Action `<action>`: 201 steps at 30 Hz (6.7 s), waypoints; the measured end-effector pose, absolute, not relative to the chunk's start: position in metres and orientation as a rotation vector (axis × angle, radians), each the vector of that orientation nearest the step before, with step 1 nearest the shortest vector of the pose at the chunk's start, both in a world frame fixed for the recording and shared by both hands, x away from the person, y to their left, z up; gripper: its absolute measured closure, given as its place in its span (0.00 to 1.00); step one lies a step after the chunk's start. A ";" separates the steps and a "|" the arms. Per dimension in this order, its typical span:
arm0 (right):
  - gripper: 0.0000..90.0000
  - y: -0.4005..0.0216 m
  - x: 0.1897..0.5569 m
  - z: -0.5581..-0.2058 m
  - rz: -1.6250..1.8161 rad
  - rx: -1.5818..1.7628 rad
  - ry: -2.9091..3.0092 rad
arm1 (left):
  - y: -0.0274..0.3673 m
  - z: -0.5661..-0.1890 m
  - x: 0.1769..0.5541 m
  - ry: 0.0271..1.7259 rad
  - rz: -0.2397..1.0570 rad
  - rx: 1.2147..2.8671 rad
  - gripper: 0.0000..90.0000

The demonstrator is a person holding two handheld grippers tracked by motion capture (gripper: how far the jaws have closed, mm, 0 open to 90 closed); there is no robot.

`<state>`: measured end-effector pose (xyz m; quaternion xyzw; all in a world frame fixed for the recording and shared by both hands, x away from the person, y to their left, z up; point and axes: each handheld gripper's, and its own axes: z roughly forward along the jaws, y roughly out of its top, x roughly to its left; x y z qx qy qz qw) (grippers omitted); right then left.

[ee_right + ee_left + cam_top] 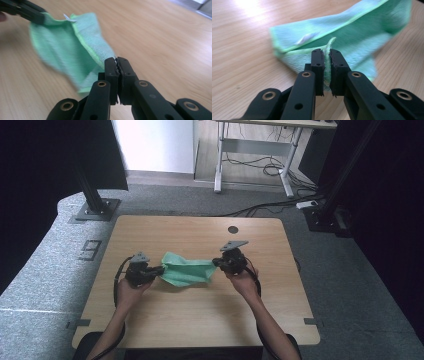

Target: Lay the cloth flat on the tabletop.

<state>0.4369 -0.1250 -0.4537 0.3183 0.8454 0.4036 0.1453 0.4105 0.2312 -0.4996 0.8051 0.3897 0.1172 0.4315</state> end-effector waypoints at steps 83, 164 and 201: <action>0.84 -0.159 0.490 -0.502 1.007 1.131 2.396 | 0.188 -0.544 0.419 1.041 0.370 2.228 0.15; 0.52 -0.169 0.414 -0.539 0.939 1.121 2.463 | 0.107 -0.541 0.390 0.752 0.265 2.263 0.97; 0.37 -0.200 0.386 -0.533 0.973 1.110 2.461 | 0.142 -0.529 0.372 0.805 0.205 2.304 0.34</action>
